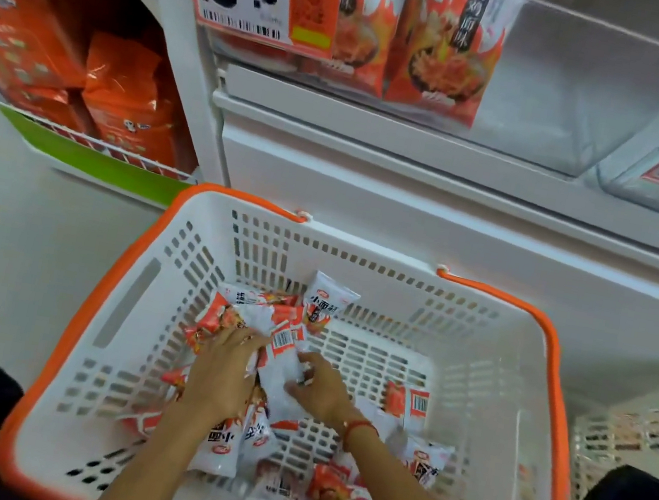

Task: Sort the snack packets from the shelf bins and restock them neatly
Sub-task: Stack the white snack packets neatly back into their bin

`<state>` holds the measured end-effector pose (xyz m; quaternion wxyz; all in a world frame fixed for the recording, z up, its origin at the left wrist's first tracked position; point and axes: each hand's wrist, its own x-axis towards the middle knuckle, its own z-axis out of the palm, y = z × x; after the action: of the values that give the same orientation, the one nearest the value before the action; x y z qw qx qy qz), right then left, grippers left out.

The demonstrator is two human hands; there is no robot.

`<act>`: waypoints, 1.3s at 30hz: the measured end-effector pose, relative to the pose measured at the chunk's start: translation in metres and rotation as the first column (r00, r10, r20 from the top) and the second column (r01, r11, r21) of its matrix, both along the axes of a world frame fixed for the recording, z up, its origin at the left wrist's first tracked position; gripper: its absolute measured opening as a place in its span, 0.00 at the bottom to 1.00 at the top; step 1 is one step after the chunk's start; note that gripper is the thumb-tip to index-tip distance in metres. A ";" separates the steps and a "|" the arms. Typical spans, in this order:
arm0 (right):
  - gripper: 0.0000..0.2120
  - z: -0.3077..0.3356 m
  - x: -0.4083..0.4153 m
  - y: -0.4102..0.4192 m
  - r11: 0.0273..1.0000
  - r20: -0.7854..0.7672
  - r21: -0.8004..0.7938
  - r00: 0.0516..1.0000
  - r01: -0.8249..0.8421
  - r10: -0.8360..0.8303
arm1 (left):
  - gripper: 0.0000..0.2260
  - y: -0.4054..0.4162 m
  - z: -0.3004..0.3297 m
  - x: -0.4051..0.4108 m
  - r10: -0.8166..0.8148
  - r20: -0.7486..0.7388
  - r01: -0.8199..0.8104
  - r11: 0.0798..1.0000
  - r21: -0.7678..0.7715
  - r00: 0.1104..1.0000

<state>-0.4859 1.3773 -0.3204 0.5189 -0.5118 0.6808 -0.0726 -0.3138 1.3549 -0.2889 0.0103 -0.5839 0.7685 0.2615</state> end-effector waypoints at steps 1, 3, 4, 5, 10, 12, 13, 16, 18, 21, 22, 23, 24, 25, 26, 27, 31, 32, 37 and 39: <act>0.26 0.007 -0.006 -0.003 0.997 0.063 -0.009 0.995 0.074 -0.073 | 0.33 -0.001 0.000 0.000 -0.038 -0.052 0.039 0.999 0.009 0.998; 0.25 0.029 -0.023 -0.010 0.967 0.266 0.048 0.930 0.252 -0.255 | 0.38 -0.006 0.003 -0.006 -0.120 -0.168 0.123 0.992 0.011 0.978; 0.23 0.043 -0.033 -0.013 0.939 0.347 0.119 0.873 0.322 -0.343 | 0.39 -0.009 0.006 -0.012 -0.144 -0.233 0.148 0.989 -0.001 0.962; 0.21 0.059 -0.043 -0.015 0.912 0.402 0.193 0.819 0.361 -0.409 | 0.39 -0.011 0.010 -0.020 -0.140 -0.316 0.143 0.990 -0.013 0.938; 0.17 0.121 -0.080 -0.019 0.875 0.550 0.373 0.686 0.308 -0.477 | 0.20 -0.013 0.042 -0.047 0.083 -0.634 -0.022 0.994 0.104 0.769; 0.16 0.130 -0.091 -0.017 0.889 0.556 0.313 0.695 0.334 -0.456 | 0.22 -0.011 0.057 -0.054 0.176 -0.666 -0.080 0.982 0.173 0.725; 0.16 0.130 -0.096 -0.014 0.899 0.515 0.257 0.736 0.355 -0.438 | 0.24 -0.010 0.064 -0.057 0.216 -0.690 -0.114 0.975 0.192 0.691; 0.15 0.113 -0.105 0.005 0.972 0.227 0.052 0.945 0.231 -0.236 | 0.20 -0.006 0.068 -0.058 0.357 -0.667 -0.236 0.934 0.268 0.654; 0.15 0.098 -0.102 0.026 0.990 -0.032 0.028 0.990 -0.135 0.136 | 0.21 -0.006 0.065 -0.055 0.460 -0.620 -0.280 0.886 0.369 0.636; 0.27 0.075 -0.091 0.055 0.817 -0.163 0.309 0.819 -0.488 0.551 | 0.24 -0.005 0.064 -0.053 0.523 -0.526 -0.277 0.835 0.476 0.671; 0.28 0.069 -0.087 0.062 0.753 -0.193 0.366 0.747 -0.547 0.636 | 0.24 -0.004 0.061 -0.052 0.532 -0.511 -0.281 0.826 0.489 0.675; 0.23 0.059 -0.086 0.067 0.711 -0.232 0.396 0.686 -0.581 0.690 | 0.23 -0.002 0.062 -0.051 0.535 -0.504 -0.276 0.821 0.501 0.678; 0.18 0.061 -0.084 0.073 0.718 -0.287 0.371 0.662 -0.590 0.692 | 0.21 -0.001 0.063 -0.050 0.552 -0.505 -0.260 0.803 0.536 0.663; 0.19 0.063 -0.082 0.074 0.744 -0.308 0.365 0.682 -0.559 0.663 | 0.18 -0.001 0.063 -0.049 0.570 -0.502 -0.253 0.786 0.565 0.650; 0.21 0.066 -0.082 0.071 0.784 -0.285 0.343 0.738 -0.518 0.612 | 0.15 -0.002 0.059 -0.049 0.595 -0.491 -0.244 0.759 0.604 0.636; 0.21 0.077 -0.079 0.064 0.797 -0.263 0.327 0.761 -0.508 0.593 | 0.14 -0.004 0.057 -0.048 0.619 -0.475 -0.245 0.734 0.633 0.626; 0.22 0.097 -0.101 0.031 0.802 -0.246 0.263 0.767 -0.536 0.593 | 0.19 -0.013 0.066 -0.050 0.685 -0.459 -0.248 0.672 0.697 0.566; 0.23 0.105 -0.105 0.020 0.834 -0.234 0.195 0.801 -0.516 0.551 | 0.17 -0.017 0.065 -0.049 0.681 -0.474 -0.249 0.683 0.687 0.558; 0.20 0.169 -0.117 -0.023 0.847 -0.093 0.093 0.843 -0.523 0.530 | 0.20 -0.027 0.099 -0.049 0.364 -0.541 -0.100 0.885 0.455 0.758; 0.19 0.192 -0.112 -0.035 0.819 -0.110 0.084 0.812 -0.567 0.573 | 0.19 -0.029 0.119 -0.054 0.249 -0.497 0.013 0.885 0.465 0.831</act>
<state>-0.5981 1.3427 -0.1284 0.4832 -0.6834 0.5300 0.1360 -0.3681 1.3264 -0.1696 -0.0897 -0.5147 0.6189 0.5865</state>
